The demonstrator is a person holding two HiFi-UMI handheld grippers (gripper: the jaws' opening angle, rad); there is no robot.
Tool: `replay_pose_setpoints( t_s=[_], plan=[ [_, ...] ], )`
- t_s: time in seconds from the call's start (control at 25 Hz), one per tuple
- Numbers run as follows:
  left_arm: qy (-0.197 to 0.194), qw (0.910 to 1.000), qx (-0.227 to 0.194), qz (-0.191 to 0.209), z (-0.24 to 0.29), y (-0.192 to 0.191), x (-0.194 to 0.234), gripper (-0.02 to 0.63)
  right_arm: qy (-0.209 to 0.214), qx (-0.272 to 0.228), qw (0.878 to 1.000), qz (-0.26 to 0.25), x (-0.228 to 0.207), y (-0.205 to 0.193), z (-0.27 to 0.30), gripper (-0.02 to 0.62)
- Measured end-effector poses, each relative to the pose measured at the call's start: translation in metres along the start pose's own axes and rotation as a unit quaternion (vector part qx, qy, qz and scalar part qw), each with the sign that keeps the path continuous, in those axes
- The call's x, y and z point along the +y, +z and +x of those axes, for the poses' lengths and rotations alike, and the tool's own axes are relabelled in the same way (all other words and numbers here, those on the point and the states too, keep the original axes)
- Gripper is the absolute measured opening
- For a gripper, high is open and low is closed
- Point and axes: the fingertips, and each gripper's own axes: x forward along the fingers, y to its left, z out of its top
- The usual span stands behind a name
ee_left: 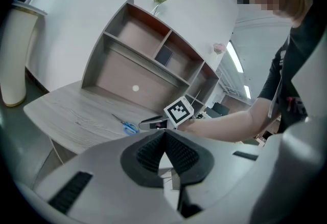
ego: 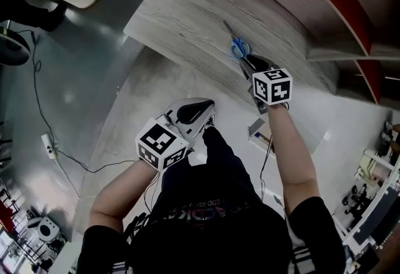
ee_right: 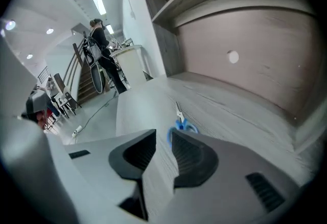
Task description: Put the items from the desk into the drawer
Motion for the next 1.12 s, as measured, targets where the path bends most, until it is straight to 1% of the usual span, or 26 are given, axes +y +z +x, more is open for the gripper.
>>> replay_pose_setpoints(
  t_s=[0.2, 0.36, 0.6, 0.76, 1.12],
  plan=[
    [0.011, 0.9999, 0.001, -0.008, 0.004, 0.0, 0.005, 0.003, -0.012, 0.052, 0.998, -0.029, -0.021, -0.008, 0.027, 0.112],
    [0.018, 0.9997, -0.001, -0.015, 0.006, 0.002, 0.006, 0.003, -0.015, 0.085, 0.995, -0.053, -0.028, -0.011, 0.041, 0.115],
    [0.027, 0.9994, -0.002, -0.021, 0.008, 0.002, 0.01, 0.003, -0.021, 0.114, 0.991, -0.061, -0.034, -0.017, 0.055, 0.121],
    [0.028, 0.9993, -0.004, -0.023, 0.01, 0.004, 0.011, 0.003, -0.038, 0.137, 0.988, -0.061, -0.041, -0.023, 0.057, 0.124],
    [0.027, 0.9992, -0.004, -0.028, 0.013, 0.004, 0.014, 0.003, -0.059, 0.164, 0.982, -0.069, -0.045, -0.024, 0.063, 0.116]
  ],
)
